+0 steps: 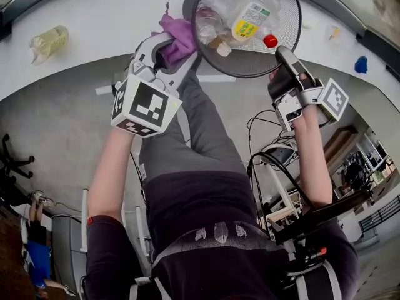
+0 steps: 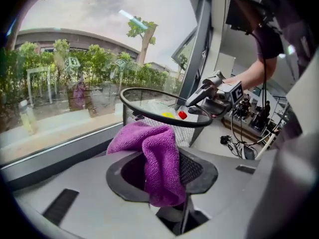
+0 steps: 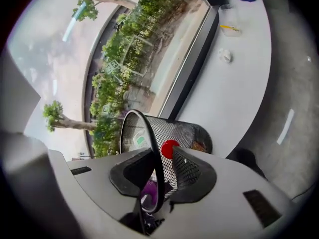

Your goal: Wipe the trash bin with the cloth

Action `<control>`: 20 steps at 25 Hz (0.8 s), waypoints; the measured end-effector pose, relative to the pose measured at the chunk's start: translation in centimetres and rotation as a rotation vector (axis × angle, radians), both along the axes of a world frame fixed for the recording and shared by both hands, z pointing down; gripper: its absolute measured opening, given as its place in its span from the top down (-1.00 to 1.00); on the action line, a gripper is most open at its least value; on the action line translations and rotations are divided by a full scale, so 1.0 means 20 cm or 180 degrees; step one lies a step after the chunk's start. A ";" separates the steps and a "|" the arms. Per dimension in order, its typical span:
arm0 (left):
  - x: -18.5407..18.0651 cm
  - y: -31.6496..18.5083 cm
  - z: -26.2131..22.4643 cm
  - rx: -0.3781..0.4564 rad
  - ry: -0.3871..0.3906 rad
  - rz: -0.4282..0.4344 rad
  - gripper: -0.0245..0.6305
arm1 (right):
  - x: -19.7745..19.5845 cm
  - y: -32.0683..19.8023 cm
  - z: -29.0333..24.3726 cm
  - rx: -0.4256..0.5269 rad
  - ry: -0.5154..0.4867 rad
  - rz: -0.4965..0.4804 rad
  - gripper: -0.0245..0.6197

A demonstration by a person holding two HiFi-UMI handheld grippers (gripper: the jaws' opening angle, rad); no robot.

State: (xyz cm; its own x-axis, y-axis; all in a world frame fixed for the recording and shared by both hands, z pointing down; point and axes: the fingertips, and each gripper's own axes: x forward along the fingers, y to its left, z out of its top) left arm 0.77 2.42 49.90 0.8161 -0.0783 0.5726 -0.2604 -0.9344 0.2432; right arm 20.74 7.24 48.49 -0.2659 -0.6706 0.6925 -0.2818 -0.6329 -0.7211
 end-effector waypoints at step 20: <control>-0.09 -0.37 0.00 0.0281 -0.0241 -0.0344 0.56 | -0.03 -0.35 -0.13 0.0430 0.1852 -0.3010 0.37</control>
